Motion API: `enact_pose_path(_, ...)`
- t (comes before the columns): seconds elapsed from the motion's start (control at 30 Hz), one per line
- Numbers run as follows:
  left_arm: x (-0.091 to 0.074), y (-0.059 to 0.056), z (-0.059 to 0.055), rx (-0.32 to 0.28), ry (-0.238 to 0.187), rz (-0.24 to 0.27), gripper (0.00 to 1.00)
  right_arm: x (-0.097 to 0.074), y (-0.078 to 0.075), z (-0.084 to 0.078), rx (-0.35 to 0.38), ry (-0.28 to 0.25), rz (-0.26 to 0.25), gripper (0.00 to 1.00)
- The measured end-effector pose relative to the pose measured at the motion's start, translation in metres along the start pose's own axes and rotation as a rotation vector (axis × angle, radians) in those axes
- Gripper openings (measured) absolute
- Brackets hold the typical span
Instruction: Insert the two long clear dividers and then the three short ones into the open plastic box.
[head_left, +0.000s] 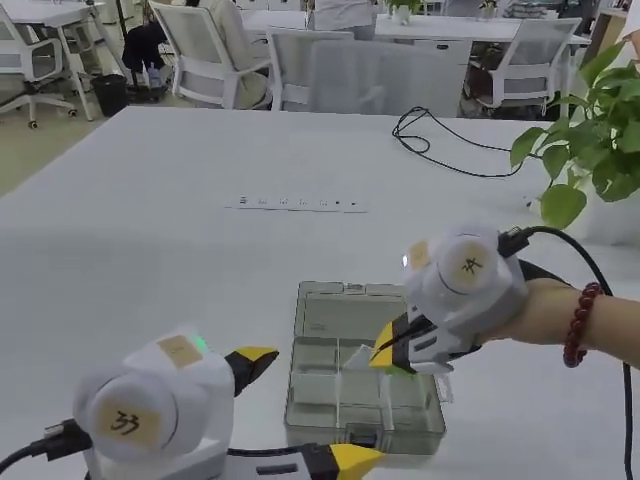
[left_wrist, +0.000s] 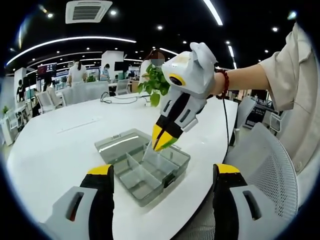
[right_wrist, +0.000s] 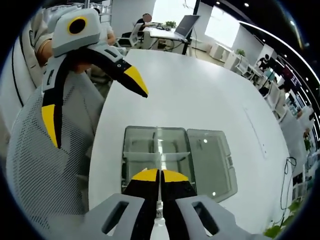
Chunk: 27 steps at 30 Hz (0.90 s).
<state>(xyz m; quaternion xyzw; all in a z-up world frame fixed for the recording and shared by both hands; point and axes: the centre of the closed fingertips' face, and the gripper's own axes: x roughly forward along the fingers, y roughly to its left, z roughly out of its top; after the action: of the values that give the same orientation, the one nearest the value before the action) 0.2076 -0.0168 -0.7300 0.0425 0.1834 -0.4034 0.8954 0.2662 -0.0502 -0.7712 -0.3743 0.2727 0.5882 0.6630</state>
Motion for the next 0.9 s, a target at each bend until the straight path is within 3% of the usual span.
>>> enact_pose_path(0.3,0.000,-0.001,-0.001,0.006,0.009,0.000,0.82,0.005,0.002,0.003,-0.041,0.012,0.021,0.02)
enact_pose_path(0.73,0.001,-0.001,-0.002,0.009,0.008,0.000,0.82,0.015,-0.001,0.001,0.004,0.022,0.048,0.02)
enact_pose_path(0.9,0.001,-0.001,-0.001,0.015,0.009,-0.001,0.82,0.024,0.000,-0.004,-0.004,0.055,0.064,0.02)
